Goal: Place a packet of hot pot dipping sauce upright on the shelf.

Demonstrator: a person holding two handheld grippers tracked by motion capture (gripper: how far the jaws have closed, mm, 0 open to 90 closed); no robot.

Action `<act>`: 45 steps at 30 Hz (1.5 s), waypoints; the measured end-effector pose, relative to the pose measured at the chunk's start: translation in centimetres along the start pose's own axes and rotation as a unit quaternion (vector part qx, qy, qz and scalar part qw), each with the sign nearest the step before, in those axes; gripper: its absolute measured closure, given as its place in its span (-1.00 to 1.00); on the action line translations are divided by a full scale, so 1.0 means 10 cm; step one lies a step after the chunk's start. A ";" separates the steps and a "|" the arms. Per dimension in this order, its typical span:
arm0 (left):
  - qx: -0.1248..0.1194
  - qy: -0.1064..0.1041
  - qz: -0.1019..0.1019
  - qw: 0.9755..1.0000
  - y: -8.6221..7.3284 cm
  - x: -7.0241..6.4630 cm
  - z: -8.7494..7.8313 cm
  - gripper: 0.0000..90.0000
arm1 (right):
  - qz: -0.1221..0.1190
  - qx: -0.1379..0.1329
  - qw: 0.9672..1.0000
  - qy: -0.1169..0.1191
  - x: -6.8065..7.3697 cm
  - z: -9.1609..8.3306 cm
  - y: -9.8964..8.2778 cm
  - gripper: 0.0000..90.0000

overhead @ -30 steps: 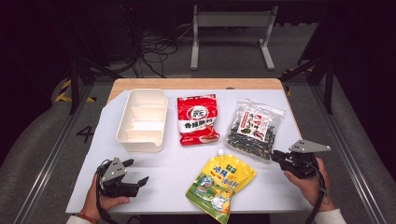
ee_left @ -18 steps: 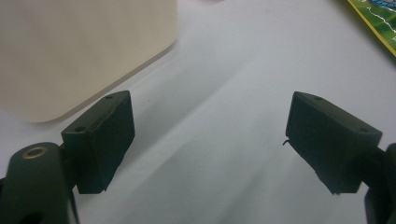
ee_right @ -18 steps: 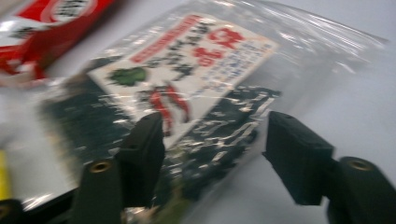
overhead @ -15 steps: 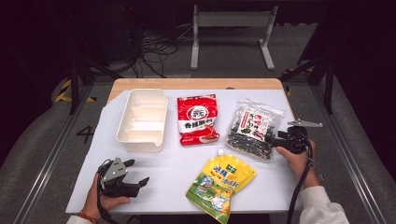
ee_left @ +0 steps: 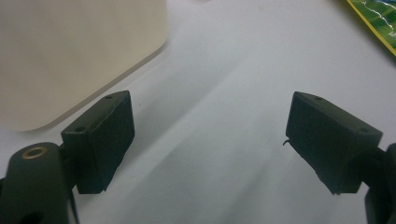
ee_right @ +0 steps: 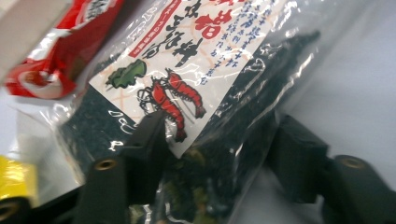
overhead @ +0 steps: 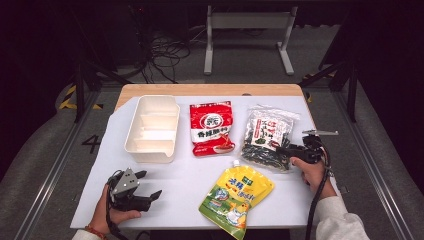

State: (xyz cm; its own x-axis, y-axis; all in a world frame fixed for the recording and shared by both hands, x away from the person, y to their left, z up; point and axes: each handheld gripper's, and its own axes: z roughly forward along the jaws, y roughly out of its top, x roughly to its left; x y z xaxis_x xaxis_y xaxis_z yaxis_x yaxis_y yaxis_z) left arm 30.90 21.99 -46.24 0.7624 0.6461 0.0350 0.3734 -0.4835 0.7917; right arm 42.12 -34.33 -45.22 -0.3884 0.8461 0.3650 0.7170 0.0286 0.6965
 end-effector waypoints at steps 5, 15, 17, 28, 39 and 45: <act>0.001 -0.002 0.003 1.000 0.02 0.00 0.02 -0.64 | -0.004 0.002 1.000 0.021 0.00 0.01 0.00 0.19; -0.011 -0.014 -0.006 1.000 0.09 -0.01 0.04 -0.62 | -0.022 -0.018 0.999 0.024 -0.02 -0.05 -0.02 0.64; -0.013 -0.016 -0.007 1.000 0.12 -0.01 0.04 -0.62 | -0.023 -0.023 0.999 0.028 -0.02 -0.06 -0.03 0.68; -0.029 -0.029 -0.008 0.999 0.22 -0.03 0.04 -0.61 | -0.052 -0.055 0.997 0.025 0.06 -0.13 -0.03 0.79; -0.024 -0.030 0.000 0.999 0.27 -0.08 0.09 -0.61 | -0.047 -0.053 0.997 0.006 0.07 -0.11 -0.01 0.70; -0.024 -0.030 -0.002 0.999 0.25 -0.06 0.07 -0.61 | -0.041 -0.045 0.998 -0.021 0.08 -0.10 0.00 0.50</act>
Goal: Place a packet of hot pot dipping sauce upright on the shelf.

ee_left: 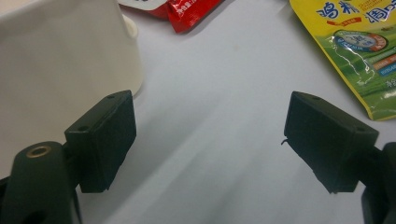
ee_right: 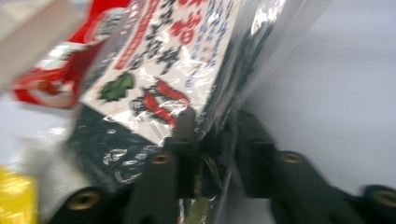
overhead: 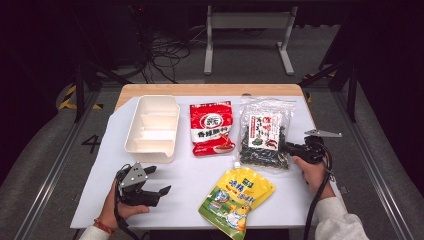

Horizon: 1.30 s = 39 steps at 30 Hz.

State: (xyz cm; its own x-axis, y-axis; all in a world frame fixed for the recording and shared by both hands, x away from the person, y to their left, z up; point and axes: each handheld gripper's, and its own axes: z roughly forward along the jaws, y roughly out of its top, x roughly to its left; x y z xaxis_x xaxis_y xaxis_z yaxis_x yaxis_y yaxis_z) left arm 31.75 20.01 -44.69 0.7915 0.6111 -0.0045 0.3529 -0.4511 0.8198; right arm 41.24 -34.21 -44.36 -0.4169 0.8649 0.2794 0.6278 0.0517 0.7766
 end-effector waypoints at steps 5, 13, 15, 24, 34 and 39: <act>-0.005 0.001 0.000 1.000 -0.01 0.02 -0.04 -0.61 | -0.024 0.011 0.997 -0.075 0.08 -0.04 0.10 0.15; -0.005 -0.006 -0.002 1.000 -0.01 0.02 -0.01 -0.61 | -0.091 -0.006 0.996 -0.015 0.60 0.02 0.35 0.09; -0.005 -0.009 0.001 1.000 0.00 0.02 0.00 -0.61 | -0.105 0.010 0.994 0.014 0.76 0.15 0.37 0.07; -0.007 -0.015 -0.001 1.000 0.00 0.00 0.00 -0.61 | -0.124 0.078 0.986 0.075 1.23 0.75 0.54 0.05; -0.004 -0.028 0.001 1.000 0.00 -0.01 0.01 -0.61 | -0.112 0.140 0.981 0.080 1.37 1.22 0.60 -0.07; -0.001 -0.027 0.001 1.000 -0.01 0.00 0.02 -0.61 | -0.104 0.185 0.973 0.096 1.41 1.40 0.57 -0.22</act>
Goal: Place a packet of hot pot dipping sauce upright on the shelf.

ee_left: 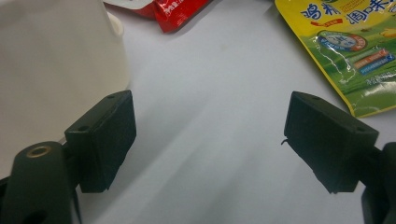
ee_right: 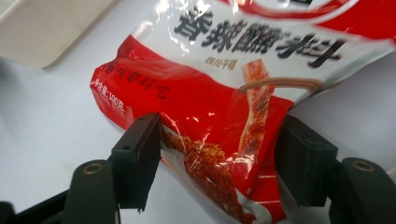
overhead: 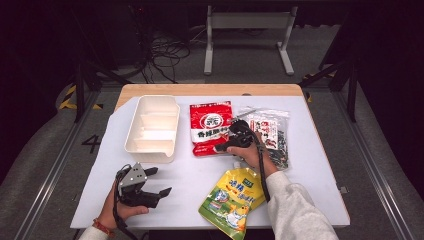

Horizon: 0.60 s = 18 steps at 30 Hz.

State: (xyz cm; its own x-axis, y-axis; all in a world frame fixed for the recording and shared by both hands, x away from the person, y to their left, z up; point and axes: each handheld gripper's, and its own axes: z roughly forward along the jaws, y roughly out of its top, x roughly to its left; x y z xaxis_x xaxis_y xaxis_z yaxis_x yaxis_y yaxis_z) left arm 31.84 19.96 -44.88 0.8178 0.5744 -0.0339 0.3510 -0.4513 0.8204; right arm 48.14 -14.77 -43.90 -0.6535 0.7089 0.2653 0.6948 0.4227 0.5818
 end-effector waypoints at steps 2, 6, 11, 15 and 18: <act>0.000 -0.001 -0.001 1.000 0.00 0.00 0.00 -0.61 | 0.004 0.003 1.000 0.005 -0.01 0.01 0.01 -0.18; -0.001 -0.002 -0.004 1.000 0.00 0.00 0.01 -0.61 | -0.017 0.006 1.000 0.006 -0.02 -0.02 0.01 0.20; -0.002 -0.002 -0.002 1.000 0.03 0.00 0.02 -0.61 | -0.062 -0.001 0.998 -0.009 0.05 -0.04 -0.02 0.35; -0.007 -0.001 -0.005 1.000 0.05 0.01 0.02 -0.62 | -0.094 -0.020 0.995 -0.021 0.13 -0.07 -0.08 0.39; -0.015 -0.001 -0.010 1.000 0.09 0.02 0.00 -0.62 | -0.106 -0.033 0.994 -0.021 0.18 -0.11 -0.11 0.40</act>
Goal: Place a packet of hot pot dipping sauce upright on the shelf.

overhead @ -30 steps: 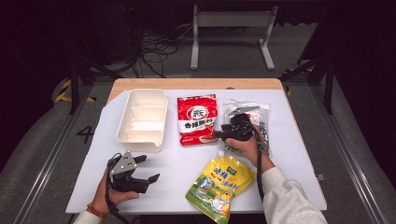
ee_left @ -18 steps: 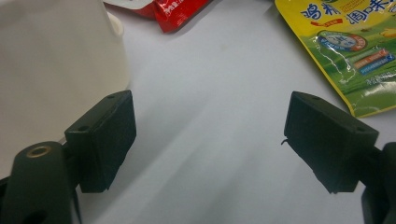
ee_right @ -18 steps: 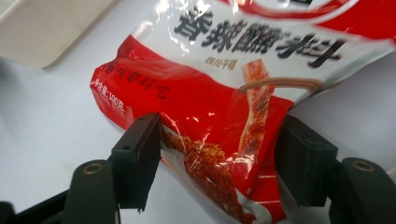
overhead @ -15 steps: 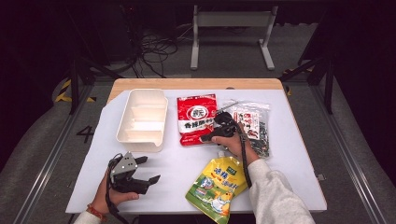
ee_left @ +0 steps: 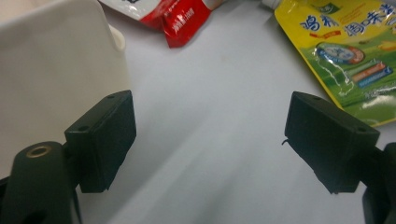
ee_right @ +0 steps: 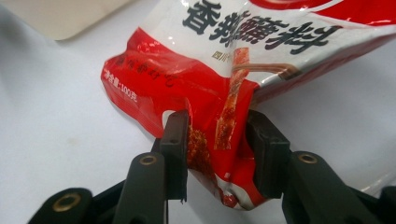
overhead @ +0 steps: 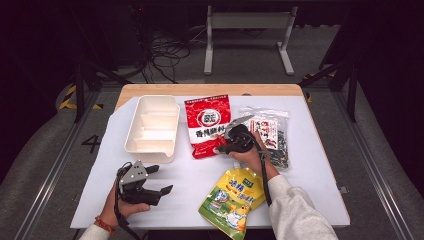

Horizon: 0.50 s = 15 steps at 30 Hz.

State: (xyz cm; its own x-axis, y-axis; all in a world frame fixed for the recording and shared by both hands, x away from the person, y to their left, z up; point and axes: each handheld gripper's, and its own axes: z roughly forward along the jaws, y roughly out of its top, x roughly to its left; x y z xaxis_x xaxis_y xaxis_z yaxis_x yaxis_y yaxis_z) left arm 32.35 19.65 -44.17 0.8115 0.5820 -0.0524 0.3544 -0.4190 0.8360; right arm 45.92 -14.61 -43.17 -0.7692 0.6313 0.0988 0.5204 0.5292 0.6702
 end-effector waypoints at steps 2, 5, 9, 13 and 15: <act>-0.004 0.000 0.000 1.000 0.03 0.01 -0.01 -0.61 | -0.011 -0.011 1.000 -0.004 0.05 -0.05 -0.01 0.41; -0.013 0.001 -0.013 1.000 0.10 0.00 -0.02 -0.61 | -0.021 -0.052 0.998 -0.004 0.11 -0.20 -0.06 0.41; -0.026 -0.003 -0.026 0.999 0.20 0.03 -0.04 -0.61 | -0.034 -0.092 0.995 0.008 0.14 -0.36 -0.13 0.41; -0.031 -0.011 -0.046 0.998 0.34 0.08 0.01 -0.63 | -0.049 -0.123 0.991 0.020 0.20 -0.50 -0.20 0.41; -0.037 -0.014 -0.053 0.998 0.47 0.10 0.06 -0.65 | -0.059 -0.148 0.987 0.031 0.25 -0.60 -0.25 0.41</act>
State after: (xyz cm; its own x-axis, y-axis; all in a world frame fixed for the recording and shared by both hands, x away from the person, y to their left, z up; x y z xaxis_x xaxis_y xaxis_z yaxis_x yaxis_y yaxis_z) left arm 35.13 17.83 -40.60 0.7844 0.6000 -0.1574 0.4043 -0.3021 0.8633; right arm 40.47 -17.79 -40.20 -0.8440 0.5345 0.0454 0.3013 0.4024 0.8644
